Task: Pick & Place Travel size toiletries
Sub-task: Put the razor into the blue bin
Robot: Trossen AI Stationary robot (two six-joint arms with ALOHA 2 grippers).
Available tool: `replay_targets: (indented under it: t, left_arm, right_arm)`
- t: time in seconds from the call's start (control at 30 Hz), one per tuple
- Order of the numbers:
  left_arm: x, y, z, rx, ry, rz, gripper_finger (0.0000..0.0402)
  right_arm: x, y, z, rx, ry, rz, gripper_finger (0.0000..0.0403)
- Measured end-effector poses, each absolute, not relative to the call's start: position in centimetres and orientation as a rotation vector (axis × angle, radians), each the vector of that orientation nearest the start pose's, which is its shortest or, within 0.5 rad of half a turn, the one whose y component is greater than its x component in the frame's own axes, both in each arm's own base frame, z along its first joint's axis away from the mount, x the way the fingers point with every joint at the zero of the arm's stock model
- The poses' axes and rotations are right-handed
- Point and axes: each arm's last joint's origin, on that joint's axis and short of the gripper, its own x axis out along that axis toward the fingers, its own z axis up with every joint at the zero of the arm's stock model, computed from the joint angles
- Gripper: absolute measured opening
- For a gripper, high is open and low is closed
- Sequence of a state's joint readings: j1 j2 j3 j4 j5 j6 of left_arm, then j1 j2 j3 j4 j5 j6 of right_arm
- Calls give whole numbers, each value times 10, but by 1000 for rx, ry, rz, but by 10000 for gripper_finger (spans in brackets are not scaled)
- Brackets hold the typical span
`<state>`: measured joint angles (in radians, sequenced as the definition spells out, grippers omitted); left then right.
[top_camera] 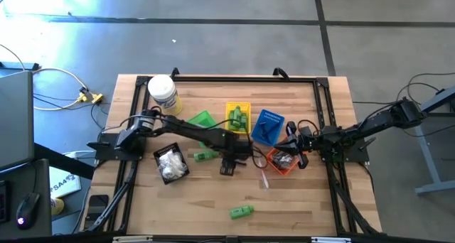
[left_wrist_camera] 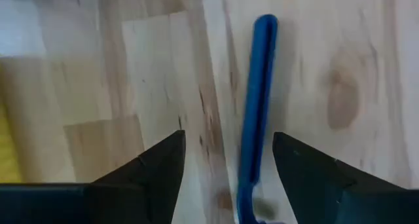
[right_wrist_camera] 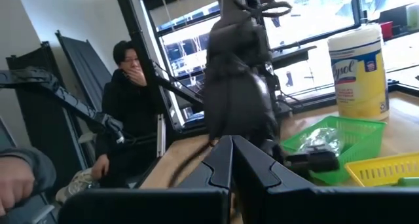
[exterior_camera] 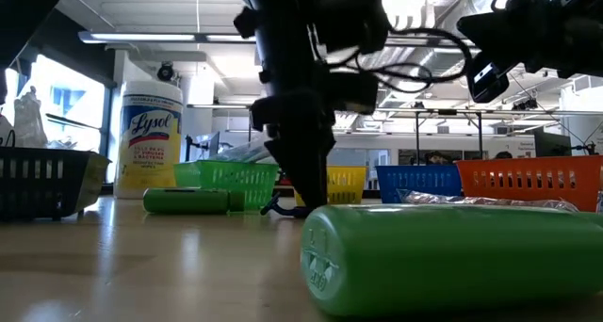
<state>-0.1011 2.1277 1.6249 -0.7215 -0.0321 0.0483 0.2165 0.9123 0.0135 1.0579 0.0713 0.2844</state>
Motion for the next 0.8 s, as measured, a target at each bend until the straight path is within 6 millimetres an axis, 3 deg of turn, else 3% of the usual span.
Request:
replay_targets:
  t: [0.43, 0.57, 0.73, 0.8]
  left_arm:
    - [438, -41, 155, 97, 1252, -122, 216]
    - [438, -41, 152, 96, 1262, -130, 159]
    - [440, -41, 146, 95, 1264, -134, 38]
    - [440, -41, 146, 97, 1263, -135, 18]
  right_arm:
    - [150, 31, 173, 305, -136, 165, 3]
    - [150, 31, 173, 305, -136, 165, 3]
    - [150, 31, 173, 305, -136, 163, 3]
    - [150, 31, 173, 305, -136, 162, 3]
